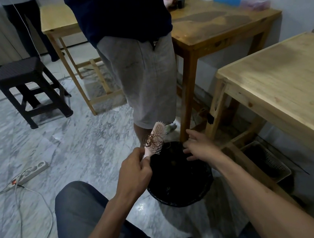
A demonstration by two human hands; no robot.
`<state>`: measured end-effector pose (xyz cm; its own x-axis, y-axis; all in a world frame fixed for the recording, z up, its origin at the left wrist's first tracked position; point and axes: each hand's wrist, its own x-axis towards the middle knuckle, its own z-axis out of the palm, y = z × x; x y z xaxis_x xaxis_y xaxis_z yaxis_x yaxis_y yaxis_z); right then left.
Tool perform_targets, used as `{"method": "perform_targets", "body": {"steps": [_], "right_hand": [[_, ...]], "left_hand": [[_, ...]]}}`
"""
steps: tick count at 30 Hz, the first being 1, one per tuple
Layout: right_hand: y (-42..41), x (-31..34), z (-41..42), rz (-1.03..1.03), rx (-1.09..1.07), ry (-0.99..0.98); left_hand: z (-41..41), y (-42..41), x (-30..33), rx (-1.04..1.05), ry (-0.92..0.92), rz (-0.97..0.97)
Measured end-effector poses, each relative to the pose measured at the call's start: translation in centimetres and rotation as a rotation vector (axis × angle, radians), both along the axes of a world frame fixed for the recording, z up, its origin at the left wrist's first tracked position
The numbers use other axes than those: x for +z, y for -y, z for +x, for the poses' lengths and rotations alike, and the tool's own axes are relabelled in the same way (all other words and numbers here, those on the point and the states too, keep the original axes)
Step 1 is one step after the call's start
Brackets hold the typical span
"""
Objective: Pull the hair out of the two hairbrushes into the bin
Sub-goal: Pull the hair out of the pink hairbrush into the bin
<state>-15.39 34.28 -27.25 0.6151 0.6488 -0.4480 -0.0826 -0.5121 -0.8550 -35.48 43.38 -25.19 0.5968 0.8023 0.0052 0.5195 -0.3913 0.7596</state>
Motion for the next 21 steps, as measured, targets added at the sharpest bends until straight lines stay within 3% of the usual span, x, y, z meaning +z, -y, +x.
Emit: {"method": "perform_targets", "body": {"steps": [4,6,11,16,21], "right_hand": [[-0.5,1.1,-0.6,0.188,0.076,-0.164],[-0.7,1.1,-0.9,0.19,0.114,-0.138],[-0.3,0.3,0.2,0.149,-0.141,-0.082],[1.7,-0.4,1.7,0.06,-0.399,-0.149],[2.4,-1.3,1.7,-0.001,-0.339,-0.13]], "left_hand": [[0.3,0.4,-0.1,-0.014,-0.001,0.023],[0.4,0.6,0.0,-0.018,0.004,0.032],[0.2,0.2,0.2,-0.002,-0.012,0.028],[-0.1,-0.2,0.6,0.08,0.035,-0.015],[0.3,0.1,1.2,0.07,0.039,-0.029]]}}
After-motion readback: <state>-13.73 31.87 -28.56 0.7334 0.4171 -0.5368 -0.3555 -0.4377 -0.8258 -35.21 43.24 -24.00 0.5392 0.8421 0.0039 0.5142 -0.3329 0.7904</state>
